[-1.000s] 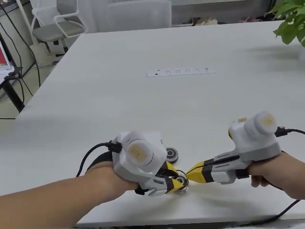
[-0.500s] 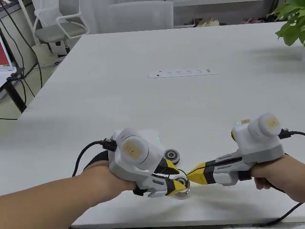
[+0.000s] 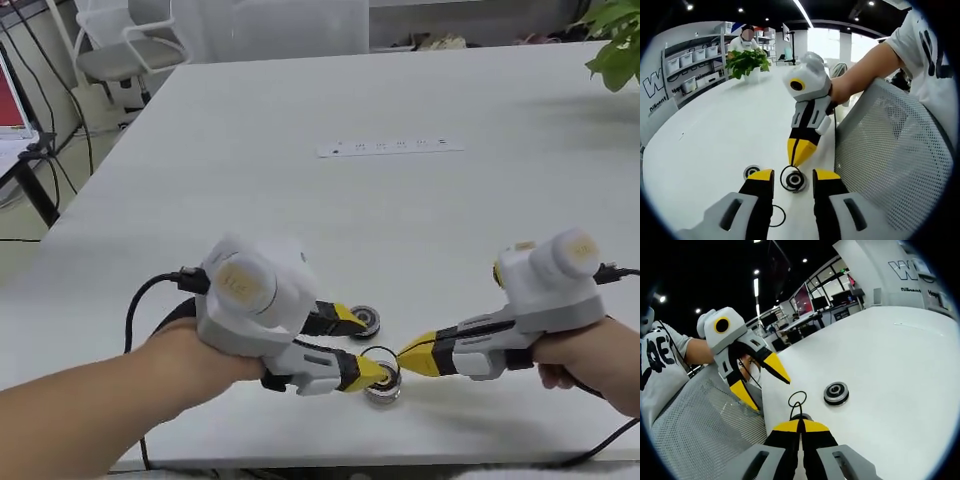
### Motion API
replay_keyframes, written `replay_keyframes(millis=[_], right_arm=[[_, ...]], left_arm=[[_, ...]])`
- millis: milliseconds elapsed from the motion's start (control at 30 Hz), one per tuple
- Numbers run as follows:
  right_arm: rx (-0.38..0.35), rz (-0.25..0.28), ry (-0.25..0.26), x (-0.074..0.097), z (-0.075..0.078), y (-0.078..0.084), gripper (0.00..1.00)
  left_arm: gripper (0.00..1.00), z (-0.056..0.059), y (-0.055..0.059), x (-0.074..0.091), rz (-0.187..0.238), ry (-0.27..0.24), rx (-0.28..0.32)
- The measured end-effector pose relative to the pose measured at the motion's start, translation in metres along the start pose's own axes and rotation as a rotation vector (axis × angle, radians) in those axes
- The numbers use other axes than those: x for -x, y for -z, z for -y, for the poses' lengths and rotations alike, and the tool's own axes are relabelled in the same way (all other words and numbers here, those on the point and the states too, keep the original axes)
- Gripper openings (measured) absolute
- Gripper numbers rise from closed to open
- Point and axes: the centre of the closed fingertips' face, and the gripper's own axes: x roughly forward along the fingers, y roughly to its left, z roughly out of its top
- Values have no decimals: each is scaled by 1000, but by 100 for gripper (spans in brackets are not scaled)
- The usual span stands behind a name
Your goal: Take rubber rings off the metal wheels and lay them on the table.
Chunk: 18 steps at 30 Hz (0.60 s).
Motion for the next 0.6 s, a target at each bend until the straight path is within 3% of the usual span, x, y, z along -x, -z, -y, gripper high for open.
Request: replay_keyframes(millis=[267, 367, 600], right_arm=[[3, 12, 3, 2, 1, -5, 0], [3, 20, 7, 2, 1, -8, 0], [5, 31, 4, 3, 0, -14, 0]], left_arm=[[34, -1, -9, 22, 26, -42, -8], [37, -2, -15, 31, 54, -58, 15], [43, -4, -15, 46, 80, -85, 50]])
